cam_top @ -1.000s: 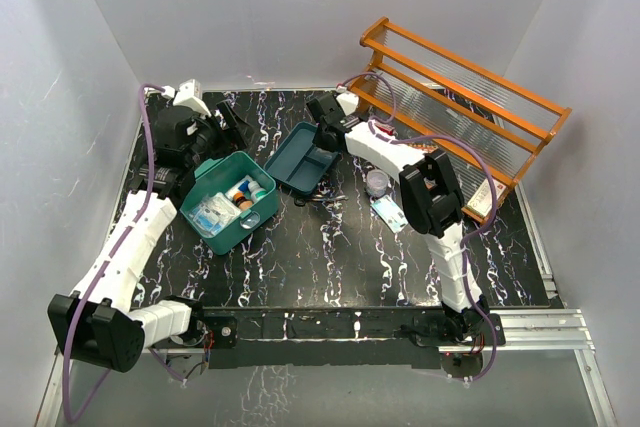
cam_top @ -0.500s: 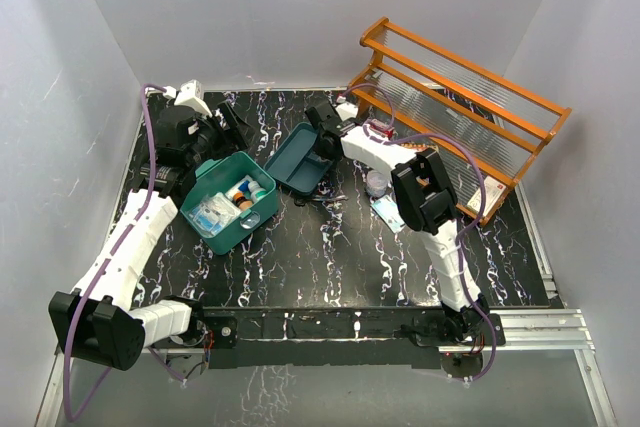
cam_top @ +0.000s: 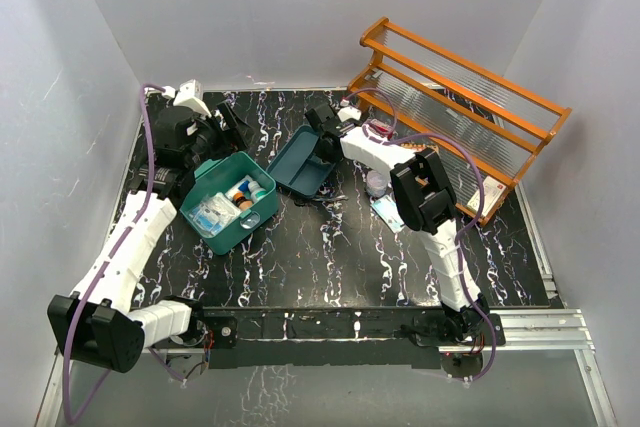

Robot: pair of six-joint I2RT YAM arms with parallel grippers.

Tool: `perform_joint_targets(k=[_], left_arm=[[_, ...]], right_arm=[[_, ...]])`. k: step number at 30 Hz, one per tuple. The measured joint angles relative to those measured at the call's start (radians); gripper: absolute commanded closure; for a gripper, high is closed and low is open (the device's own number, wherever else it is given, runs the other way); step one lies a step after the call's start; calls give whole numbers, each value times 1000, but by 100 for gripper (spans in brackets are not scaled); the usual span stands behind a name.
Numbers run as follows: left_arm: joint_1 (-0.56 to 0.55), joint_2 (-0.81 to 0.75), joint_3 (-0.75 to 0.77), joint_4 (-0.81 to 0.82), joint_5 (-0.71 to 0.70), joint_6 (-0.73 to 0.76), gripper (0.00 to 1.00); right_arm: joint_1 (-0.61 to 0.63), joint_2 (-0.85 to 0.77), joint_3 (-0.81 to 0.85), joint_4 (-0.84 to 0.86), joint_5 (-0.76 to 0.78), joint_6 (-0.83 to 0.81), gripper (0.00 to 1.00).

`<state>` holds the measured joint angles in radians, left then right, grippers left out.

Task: Organize the medicine kit

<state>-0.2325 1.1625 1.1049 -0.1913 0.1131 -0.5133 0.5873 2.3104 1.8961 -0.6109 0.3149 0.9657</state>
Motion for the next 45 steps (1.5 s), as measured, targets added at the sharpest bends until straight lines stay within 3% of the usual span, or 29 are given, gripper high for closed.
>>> perform_joint_targets(k=[3,11,20,31,37,45], left_arm=[[0,-6,0,0,0,5,26],[0,-11,0,0,-1,23,26],[0,-12,0,0,-3,43,26],[0,-13,3,-10,-13,118,24],[0,-13,6,-20,-24,156,23],[0,-14,6,-19,-23,161,23]], right_arm=[[1,0,-1,-21,14,7,78],[6,-22,-2,-48,41,-12,67],[7,-148,-31,-27,37,-140,61],[8,-490,-451,101,-4,-364,43],[8,-640,-662,125,-27,-442,45],[6,-712,-784,135,-32,-464,47]])
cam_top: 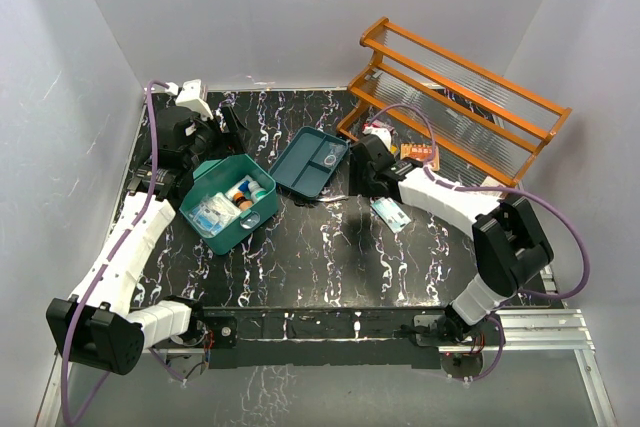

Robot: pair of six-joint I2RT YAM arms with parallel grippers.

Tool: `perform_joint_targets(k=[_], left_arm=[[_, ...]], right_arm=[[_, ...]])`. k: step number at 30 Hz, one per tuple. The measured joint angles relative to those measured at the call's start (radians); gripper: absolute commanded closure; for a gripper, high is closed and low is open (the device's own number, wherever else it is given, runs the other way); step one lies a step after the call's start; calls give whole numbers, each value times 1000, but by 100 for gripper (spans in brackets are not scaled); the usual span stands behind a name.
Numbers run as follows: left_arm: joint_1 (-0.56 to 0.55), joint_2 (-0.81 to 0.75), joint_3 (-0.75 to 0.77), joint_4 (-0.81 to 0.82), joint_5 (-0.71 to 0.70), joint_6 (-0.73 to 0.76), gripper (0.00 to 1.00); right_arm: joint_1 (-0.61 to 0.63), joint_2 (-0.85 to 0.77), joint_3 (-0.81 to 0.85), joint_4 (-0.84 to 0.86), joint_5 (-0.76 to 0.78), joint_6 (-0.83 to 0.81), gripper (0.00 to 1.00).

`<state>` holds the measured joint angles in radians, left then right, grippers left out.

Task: Organize the medicine kit

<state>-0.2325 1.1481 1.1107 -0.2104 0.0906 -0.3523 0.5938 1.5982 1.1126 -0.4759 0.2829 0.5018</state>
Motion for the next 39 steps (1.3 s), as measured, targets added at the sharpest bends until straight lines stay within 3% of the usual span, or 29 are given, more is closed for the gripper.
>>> perform_joint_targets(k=[14,26,39], left_arm=[[0,0,0,11,21,-26,23],[0,0,0,28,31,-42,23],[0,0,0,30,39,-46,23]], right_arm=[[0,139,-1,6,-35,-1,50],[12,384,271,3,-45,35,53],[47,422,299,-13,-89,-73,42]])
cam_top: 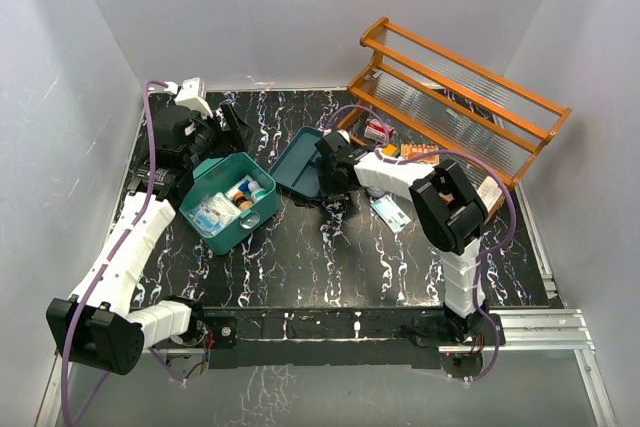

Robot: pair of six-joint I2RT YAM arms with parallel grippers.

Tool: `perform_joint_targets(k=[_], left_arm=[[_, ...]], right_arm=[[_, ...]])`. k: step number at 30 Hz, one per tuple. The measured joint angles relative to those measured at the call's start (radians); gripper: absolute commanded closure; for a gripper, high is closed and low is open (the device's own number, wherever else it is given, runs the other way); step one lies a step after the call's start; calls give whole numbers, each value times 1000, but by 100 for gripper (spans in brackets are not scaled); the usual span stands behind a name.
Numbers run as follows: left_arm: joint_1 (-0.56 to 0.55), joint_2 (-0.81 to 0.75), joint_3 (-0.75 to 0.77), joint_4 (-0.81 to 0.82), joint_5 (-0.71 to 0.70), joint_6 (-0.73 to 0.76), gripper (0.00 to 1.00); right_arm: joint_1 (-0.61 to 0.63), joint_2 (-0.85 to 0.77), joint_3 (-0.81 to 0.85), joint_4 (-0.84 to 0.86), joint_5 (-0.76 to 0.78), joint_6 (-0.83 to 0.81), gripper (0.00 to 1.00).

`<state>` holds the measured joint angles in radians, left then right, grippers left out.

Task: Organize the medicine kit

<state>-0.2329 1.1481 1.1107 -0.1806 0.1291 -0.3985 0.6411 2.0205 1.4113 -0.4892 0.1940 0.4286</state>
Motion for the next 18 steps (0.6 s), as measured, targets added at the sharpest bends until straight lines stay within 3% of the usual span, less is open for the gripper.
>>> perform_joint_targets(k=[10,18], left_arm=[[0,0,0,0,3,-3,23],[0,0,0,-2,3,-2,23]], right_arm=[[105,-39,-69,55,-59,-183,39],[156,-54,-85,55,-109,-248,44]])
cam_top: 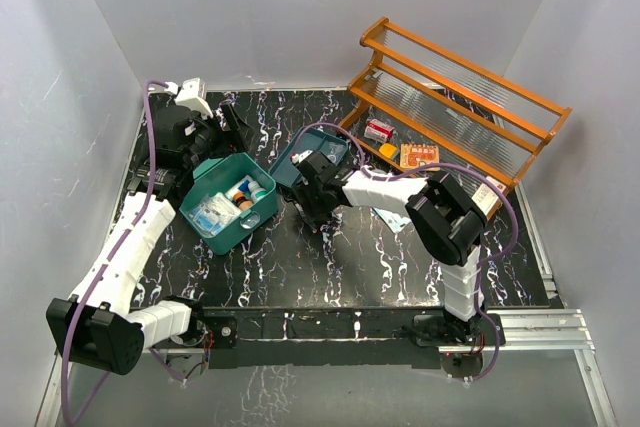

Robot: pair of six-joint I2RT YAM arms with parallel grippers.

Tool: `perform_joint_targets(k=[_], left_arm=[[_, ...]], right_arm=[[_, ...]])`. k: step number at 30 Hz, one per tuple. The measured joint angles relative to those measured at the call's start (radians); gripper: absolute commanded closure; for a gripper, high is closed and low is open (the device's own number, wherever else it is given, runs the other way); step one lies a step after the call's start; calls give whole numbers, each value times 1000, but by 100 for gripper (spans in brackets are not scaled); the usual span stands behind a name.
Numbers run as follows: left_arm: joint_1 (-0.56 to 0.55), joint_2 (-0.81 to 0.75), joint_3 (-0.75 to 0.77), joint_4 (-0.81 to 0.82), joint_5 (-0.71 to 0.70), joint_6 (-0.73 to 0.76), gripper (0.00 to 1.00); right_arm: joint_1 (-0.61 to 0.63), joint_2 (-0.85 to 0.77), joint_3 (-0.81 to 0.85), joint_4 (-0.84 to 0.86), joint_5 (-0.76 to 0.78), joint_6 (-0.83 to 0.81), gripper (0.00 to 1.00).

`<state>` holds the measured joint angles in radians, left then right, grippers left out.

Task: Organize the medicine kit

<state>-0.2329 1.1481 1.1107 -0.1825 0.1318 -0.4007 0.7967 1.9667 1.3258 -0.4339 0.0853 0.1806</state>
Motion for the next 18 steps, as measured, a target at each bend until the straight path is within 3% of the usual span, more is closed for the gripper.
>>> perform_joint_targets(k=[12,18], left_arm=[[0,0,0,-7,-18,10,23],[0,0,0,-11,-28,16,23]], right_arm=[[11,-2,22,-37,-126,28,53],[29,1,29,-35,-150,37,52]])
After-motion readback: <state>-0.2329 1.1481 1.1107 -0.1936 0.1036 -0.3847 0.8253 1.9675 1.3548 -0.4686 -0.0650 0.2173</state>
